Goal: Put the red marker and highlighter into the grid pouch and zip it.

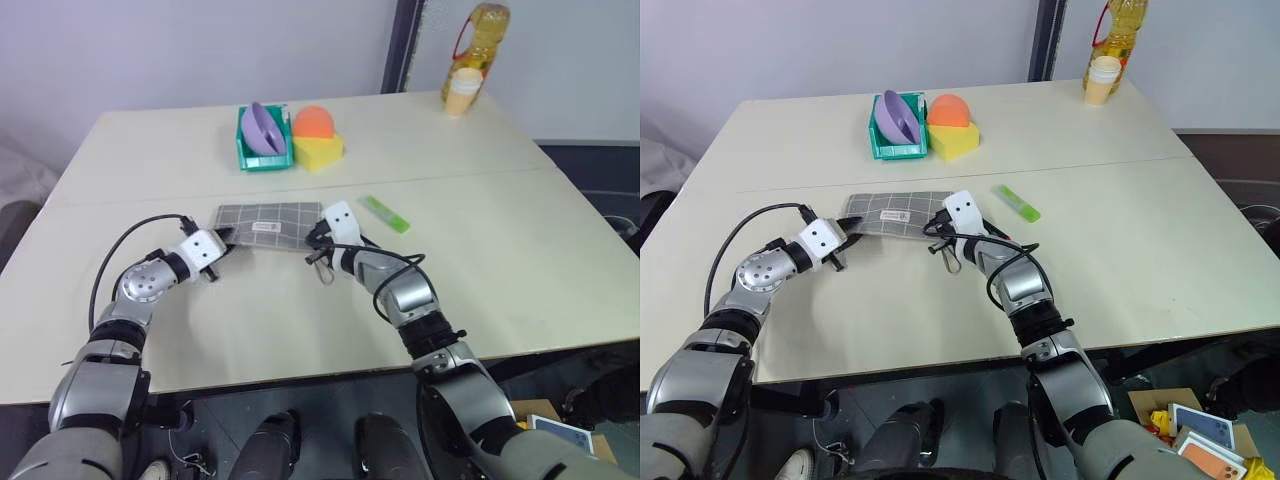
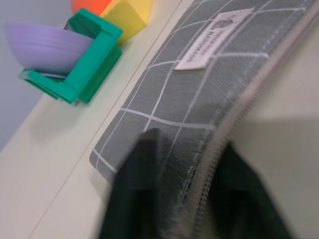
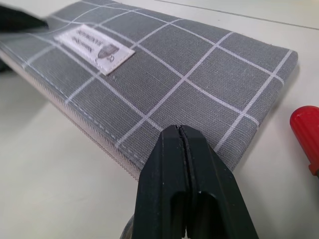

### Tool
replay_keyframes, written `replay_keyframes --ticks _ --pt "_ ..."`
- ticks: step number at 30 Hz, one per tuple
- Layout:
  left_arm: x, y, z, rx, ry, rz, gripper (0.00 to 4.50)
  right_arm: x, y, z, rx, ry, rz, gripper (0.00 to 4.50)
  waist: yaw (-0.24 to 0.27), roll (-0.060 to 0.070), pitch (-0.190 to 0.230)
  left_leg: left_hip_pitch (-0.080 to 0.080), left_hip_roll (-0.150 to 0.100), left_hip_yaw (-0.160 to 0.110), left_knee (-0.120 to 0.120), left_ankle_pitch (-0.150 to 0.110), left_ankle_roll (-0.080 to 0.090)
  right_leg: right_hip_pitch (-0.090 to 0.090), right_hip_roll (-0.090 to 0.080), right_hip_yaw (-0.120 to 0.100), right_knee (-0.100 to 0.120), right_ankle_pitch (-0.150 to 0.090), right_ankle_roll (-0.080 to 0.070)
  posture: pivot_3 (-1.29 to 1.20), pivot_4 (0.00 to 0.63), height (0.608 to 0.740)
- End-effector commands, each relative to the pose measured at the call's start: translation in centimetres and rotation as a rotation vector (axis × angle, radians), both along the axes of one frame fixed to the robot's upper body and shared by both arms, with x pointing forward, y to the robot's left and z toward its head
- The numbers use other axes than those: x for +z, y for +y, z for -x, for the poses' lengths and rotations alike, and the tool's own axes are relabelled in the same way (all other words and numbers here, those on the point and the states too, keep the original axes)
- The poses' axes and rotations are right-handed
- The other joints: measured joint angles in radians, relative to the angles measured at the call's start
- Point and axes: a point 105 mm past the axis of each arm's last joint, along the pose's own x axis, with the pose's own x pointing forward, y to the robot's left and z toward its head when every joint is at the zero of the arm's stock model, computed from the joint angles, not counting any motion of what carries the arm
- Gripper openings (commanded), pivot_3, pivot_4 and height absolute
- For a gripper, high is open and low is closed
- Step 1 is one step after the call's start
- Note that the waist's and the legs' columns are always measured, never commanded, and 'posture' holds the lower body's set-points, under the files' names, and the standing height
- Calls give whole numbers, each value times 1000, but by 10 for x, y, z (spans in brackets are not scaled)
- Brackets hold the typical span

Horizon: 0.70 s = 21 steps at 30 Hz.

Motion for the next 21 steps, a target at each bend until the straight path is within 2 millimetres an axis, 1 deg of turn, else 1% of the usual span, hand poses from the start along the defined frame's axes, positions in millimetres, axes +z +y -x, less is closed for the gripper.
replay_keyframes --ticks 1,2,5,8,10,12,14,17,19,21 --pt "4 10 2 24 -18 16 44 4 3 0 10 -17 -1 0 -1 0 0 0 0 0 0 0 0 0 0 0 0 0 0 0 150 740" --pt "5 11 3 28 -22 23 44 7 2 0 10 -23 -11 0 -1 0 0 0 0 0 0 0 0 0 0 0 0 0 0 0 150 740" --pt "11 18 3 62 -42 69 44 27 -2 -3 25 -108 -28 0 -4 0 0 0 0 0 0 0 0 0 0 0 0 0 0 0 150 740" --pt "17 23 6 86 -58 114 44 45 -8 -3 51 -200 -5 0 -10 0 0 0 0 0 0 0 0 -1 0 0 0 0 0 0 150 740" --pt "20 25 11 109 -70 147 44 54 -14 0 69 -258 30 0 -19 0 0 -1 0 0 0 0 0 -1 0 0 0 0 0 0 150 740" --pt "22 25 18 139 -74 167 44 59 -19 3 91 -289 51 0 -23 0 0 -1 0 0 0 0 0 -1 0 1 0 0 0 0 150 740" --pt "22 27 29 208 -53 223 44 63 -24 10 121 -308 53 0 -26 0 0 -1 0 0 0 0 0 -2 0 1 0 0 0 0 150 740" --pt "20 27 52 317 -8 309 44 66 -32 24 174 -298 42 0 -26 1 0 -2 1 0 -1 0 0 -2 0 2 0 0 0 0 150 740" --pt "14 23 64 360 26 308 44 66 -36 27 175 -283 29 0 -23 1 0 -2 1 0 -1 0 0 -2 0 2 0 0 0 0 150 740" --pt "12 19 72 388 51 308 44 65 -38 30 173 -266 17 0 -21 1 0 -1 1 0 -1 0 0 -1 0 2 0 0 0 0 150 740"
